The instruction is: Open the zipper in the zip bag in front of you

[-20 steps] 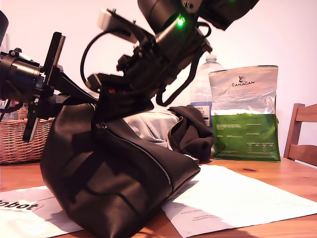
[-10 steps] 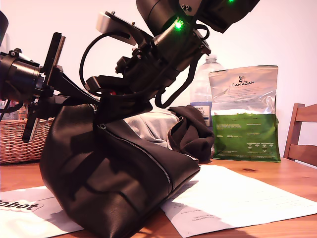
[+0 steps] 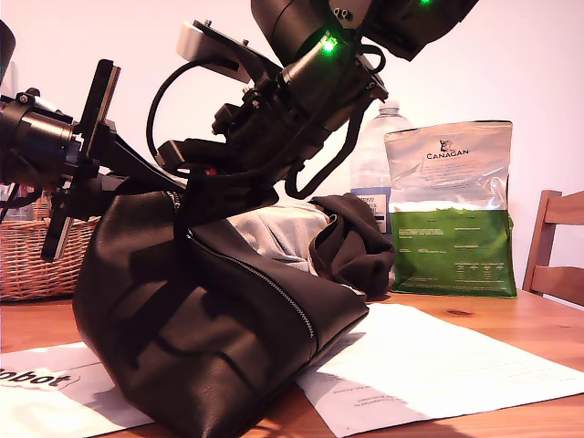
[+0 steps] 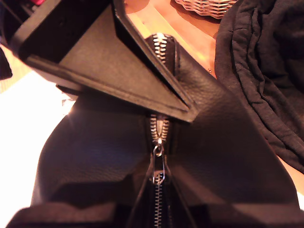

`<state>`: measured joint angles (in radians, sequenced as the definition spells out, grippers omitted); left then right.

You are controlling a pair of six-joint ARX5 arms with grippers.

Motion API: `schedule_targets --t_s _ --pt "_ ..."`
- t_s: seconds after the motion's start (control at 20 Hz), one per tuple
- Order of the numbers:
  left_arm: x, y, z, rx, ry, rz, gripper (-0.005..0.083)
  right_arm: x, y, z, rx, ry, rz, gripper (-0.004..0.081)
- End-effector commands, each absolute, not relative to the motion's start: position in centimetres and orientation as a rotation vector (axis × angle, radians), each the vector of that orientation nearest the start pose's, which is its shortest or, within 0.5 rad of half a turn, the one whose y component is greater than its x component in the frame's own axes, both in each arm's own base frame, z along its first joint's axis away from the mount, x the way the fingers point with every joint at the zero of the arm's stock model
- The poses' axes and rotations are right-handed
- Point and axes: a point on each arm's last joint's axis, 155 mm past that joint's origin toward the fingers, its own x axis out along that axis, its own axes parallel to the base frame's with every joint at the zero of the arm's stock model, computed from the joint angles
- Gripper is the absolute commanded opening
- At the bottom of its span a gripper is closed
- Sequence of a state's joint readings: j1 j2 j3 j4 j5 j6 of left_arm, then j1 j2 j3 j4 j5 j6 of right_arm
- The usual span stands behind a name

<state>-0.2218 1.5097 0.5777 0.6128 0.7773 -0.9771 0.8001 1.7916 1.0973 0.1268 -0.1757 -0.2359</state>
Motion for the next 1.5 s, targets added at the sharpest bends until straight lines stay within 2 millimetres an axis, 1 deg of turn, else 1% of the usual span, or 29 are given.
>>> schedule_targets --t_s 0.0,0.15,0.2,0.35,0.5,0.55,0.8,0.95,1.25,1.45 --pt "34.6 -21.4 14.8 -0.962 0.773 -0.787 -0.0024 33.7 39.4 10.7 -0.398 0.461 1.012 0.0083" --pt "34.3 -21.6 14.8 -0.958 0.78 -0.807 -0.0024 33.7 39.4 10.7 -0.398 0.46 1.012 0.0186" --pt "34.3 -21.6 14.8 -0.956 0.78 -0.81 -0.0024 33.7 39.4 10.7 -0.398 0.46 1.012 0.0194" --pt "34.2 -21.6 14.9 -0.955 0.782 -0.816 -0.0024 33.7 39.4 10.9 -0.396 0.455 1.013 0.0192" --pt "34.2 -21.6 14.9 -0.954 0.781 -0.816 -0.0024 33.8 39.4 10.8 -0.397 0.455 1.011 0.0124" --pt "34.2 -21.6 14.9 -0.954 0.782 -0.816 -0.0024 33.9 39.2 10.8 -0.396 0.456 1.008 0.0122" --pt "34.1 -21.7 14.9 -0.938 0.777 -0.83 -0.0024 34.7 38.3 10.6 -0.395 0.47 0.987 0.013" --pt "34.1 -21.7 14.9 -0.938 0.776 -0.83 -0.0024 34.8 37.9 10.2 -0.397 0.492 0.983 0.0176" --pt "34.0 -21.8 14.9 -0.933 0.777 -0.838 -0.0024 34.8 37.8 10.1 -0.404 0.493 0.987 0.0177" --pt "34.0 -21.8 14.9 -0.931 0.776 -0.84 -0.0024 35.3 37.3 10.1 -0.406 0.494 0.978 0.0176"
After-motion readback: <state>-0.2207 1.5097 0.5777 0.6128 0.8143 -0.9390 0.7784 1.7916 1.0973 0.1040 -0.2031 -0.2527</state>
